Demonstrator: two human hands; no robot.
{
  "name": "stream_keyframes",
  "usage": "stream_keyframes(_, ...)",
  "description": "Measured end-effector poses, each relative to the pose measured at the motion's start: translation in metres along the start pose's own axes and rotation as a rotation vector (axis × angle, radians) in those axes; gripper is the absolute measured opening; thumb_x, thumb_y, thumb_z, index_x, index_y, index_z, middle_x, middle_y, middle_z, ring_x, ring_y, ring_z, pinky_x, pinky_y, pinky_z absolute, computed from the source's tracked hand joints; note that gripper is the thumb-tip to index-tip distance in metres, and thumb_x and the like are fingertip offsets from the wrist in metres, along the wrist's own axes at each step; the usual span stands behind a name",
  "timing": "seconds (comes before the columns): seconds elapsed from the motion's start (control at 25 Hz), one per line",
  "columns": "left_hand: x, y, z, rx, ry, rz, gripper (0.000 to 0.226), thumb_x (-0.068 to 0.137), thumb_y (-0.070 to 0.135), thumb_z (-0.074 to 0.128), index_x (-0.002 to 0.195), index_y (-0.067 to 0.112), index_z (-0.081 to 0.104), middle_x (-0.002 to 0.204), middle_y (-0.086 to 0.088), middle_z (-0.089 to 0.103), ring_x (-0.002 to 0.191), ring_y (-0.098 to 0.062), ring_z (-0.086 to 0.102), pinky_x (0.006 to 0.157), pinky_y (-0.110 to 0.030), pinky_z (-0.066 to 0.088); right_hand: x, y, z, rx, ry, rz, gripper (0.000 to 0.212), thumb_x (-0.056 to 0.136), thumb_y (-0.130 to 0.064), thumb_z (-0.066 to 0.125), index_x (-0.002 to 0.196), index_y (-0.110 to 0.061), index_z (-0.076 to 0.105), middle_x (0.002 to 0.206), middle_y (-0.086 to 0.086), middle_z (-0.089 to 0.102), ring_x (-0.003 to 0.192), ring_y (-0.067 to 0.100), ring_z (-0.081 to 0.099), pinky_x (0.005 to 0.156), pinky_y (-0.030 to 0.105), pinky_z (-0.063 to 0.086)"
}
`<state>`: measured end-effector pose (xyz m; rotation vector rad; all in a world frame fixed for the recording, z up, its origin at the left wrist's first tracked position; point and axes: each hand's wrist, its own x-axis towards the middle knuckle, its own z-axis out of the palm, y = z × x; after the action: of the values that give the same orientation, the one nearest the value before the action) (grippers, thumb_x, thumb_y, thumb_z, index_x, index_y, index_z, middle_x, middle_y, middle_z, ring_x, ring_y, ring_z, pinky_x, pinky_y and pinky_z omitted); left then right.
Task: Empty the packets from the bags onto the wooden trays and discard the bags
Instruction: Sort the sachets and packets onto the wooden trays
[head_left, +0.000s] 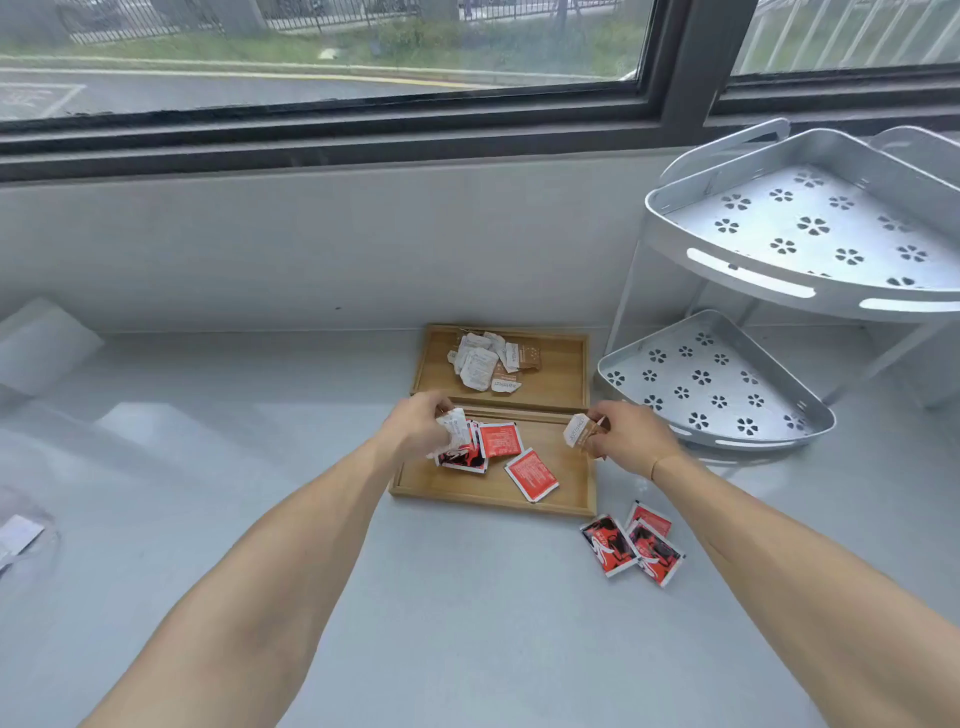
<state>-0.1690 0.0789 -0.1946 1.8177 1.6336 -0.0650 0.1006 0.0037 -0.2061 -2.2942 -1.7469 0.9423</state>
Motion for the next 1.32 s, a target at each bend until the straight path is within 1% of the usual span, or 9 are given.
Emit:
stream_keyframes(0.16, 0.038, -0.005, -0.027, 0.074, -0.012, 0.031, 0.042, 0.078, 0.003, 0.059, 0.119, 0.014, 0.061, 0.116, -0.009, 0.065, 0.099, -0.025, 0.059, 0.069, -0.027, 0.045, 0.035, -0.022, -0.005, -0.032, -0.009, 0.014, 0.029, 0.075, -0.022, 0.070, 0.104, -0.023, 0.066, 0.100, 0.005, 0.069, 0.087, 0.025, 0.059, 0.066, 0.030, 0.044)
stream_keyframes(0.32, 0.074, -0.005, -0.040, 0.137, -0.017, 0.072, 0.042, 0.081, 0.002, 0.058, 0.121, 0.012, 0.060, 0.121, -0.011, 0.064, 0.107, -0.028, 0.058, 0.075, -0.028, 0.044, 0.070, -0.037, -0.010, -0.082, -0.019, 0.033, 0.036, 0.076, -0.023, 0.069, 0.112, -0.025, 0.066, 0.104, 0.004, 0.070, 0.094, 0.026, 0.063, 0.077, 0.034, 0.052)
stream_keyframes(0.44, 0.101, -0.009, -0.039, 0.154, -0.044, 0.066, 0.046, 0.082, 0.000, 0.054, 0.126, 0.013, 0.058, 0.125, -0.012, 0.062, 0.111, -0.031, 0.057, 0.075, -0.028, 0.043, 0.095, -0.044, -0.010, -0.123, -0.039, 0.038, 0.038, 0.079, -0.022, 0.067, 0.117, -0.025, 0.067, 0.105, 0.006, 0.071, 0.088, 0.025, 0.062, 0.071, 0.031, 0.048)
stream_keyframes(0.56, 0.120, -0.010, -0.032, 0.172, -0.087, 0.077, 0.048, 0.083, 0.000, 0.052, 0.130, 0.013, 0.056, 0.130, -0.013, 0.060, 0.115, -0.031, 0.057, 0.075, -0.027, 0.042, 0.114, -0.051, -0.004, -0.174, -0.069, 0.005, 0.038, 0.084, -0.020, 0.064, 0.122, -0.021, 0.064, 0.115, 0.009, 0.069, 0.099, 0.030, 0.063, 0.074, 0.032, 0.048)
stream_keyframes(0.68, 0.133, -0.012, -0.028, 0.186, -0.111, 0.080, 0.052, 0.084, 0.000, 0.051, 0.134, 0.014, 0.054, 0.136, -0.012, 0.057, 0.122, -0.031, 0.054, 0.090, -0.032, 0.048, 0.127, -0.055, 0.004, -0.238, -0.094, -0.029, 0.036, 0.087, -0.020, 0.062, 0.123, -0.020, 0.063, 0.122, 0.011, 0.066, 0.108, 0.031, 0.061, 0.074, 0.030, 0.044)
stream_keyframes(0.76, 0.139, -0.014, -0.027, 0.199, -0.108, 0.083, 0.055, 0.083, 0.001, 0.050, 0.136, 0.018, 0.053, 0.138, -0.009, 0.056, 0.124, -0.031, 0.053, 0.098, -0.038, 0.048, 0.133, -0.054, 0.009, -0.250, -0.079, -0.036, 0.037, 0.088, -0.020, 0.059, 0.125, -0.020, 0.062, 0.125, 0.011, 0.065, 0.111, 0.032, 0.060, 0.080, 0.033, 0.048)
stream_keyframes(0.92, 0.139, -0.012, -0.026, 0.268, -0.004, 0.087, 0.052, 0.084, 0.008, 0.052, 0.132, 0.027, 0.055, 0.133, -0.007, 0.057, 0.123, -0.029, 0.050, 0.098, -0.039, 0.046, 0.132, -0.052, 0.018, -0.278, 0.016, -0.051, 0.037, 0.090, -0.019, 0.055, 0.126, -0.022, 0.061, 0.125, 0.010, 0.064, 0.113, 0.032, 0.059, 0.083, 0.038, 0.051)
stream_keyframes(1.08, 0.126, -0.016, -0.023, 0.234, 0.060, 0.094, 0.051, 0.082, 0.010, 0.053, 0.131, 0.025, 0.054, 0.133, -0.009, 0.053, 0.128, -0.030, 0.041, 0.102, -0.043, 0.041, 0.118, -0.054, 0.017, -0.271, 0.080, -0.049, 0.036, 0.092, -0.024, 0.053, 0.127, -0.019, 0.059, 0.126, 0.012, 0.058, 0.111, 0.034, 0.060, 0.087, 0.040, 0.052)
stream_keyframes(1.32, 0.079, -0.012, -0.017, 0.160, 0.151, 0.058, 0.061, 0.076, 0.011, 0.057, 0.135, 0.024, 0.049, 0.135, -0.009, 0.047, 0.128, -0.030, 0.041, 0.101, -0.045, 0.042, 0.067, -0.055, 0.008, -0.351, 0.025, -0.075, 0.040, 0.092, -0.033, 0.049, 0.131, -0.026, 0.055, 0.128, 0.008, 0.060, 0.116, 0.030, 0.058, 0.091, 0.039, 0.049)
